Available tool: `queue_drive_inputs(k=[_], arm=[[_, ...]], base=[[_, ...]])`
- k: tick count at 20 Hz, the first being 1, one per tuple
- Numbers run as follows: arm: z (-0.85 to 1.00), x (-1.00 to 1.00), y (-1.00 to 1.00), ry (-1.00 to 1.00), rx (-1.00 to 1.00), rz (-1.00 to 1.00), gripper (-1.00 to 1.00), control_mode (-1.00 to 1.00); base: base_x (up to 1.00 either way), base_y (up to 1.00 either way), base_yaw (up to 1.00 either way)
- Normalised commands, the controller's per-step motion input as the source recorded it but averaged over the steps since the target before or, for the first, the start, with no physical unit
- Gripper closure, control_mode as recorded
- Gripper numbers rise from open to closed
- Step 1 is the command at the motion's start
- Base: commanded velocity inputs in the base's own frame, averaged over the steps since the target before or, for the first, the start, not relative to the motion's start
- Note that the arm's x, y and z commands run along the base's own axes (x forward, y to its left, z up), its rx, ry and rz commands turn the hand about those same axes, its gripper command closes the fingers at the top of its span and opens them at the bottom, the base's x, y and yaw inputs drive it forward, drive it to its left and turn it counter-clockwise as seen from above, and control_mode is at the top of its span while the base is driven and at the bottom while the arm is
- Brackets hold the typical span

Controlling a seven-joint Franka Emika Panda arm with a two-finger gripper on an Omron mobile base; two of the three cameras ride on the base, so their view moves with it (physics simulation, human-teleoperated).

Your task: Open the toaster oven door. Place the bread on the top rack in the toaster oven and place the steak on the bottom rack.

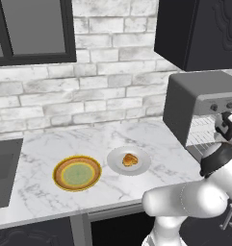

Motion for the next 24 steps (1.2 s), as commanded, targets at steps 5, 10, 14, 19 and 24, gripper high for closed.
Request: queue_drive_inputs(k=[5, 10, 14, 19, 24], arm=[[-0.22, 0.00, -0.06, -0.05, -0.03, 0.00, 1.00, -1.00], [-0.10, 0.03, -0.06, -0.02, -0.03, 0.00, 1.00, -1.00], [0.00, 0.09, -0.09, 0.00, -0.02, 0.00, 1.00, -1.00], [0.01, 0.22, -0.03, 0.00, -0.04, 0.00, 1.00, -1.00], [-0.05, 0.21, -0.02, 0.00, -0.02, 0.00, 1.00, -1.00]], base=[[0.00, 0.00, 0.00], [0.00, 0.00, 0.00], [0.00, 0.00, 0.00], [0.00, 0.00, 0.00], [0.00, 0.00, 0.00]])
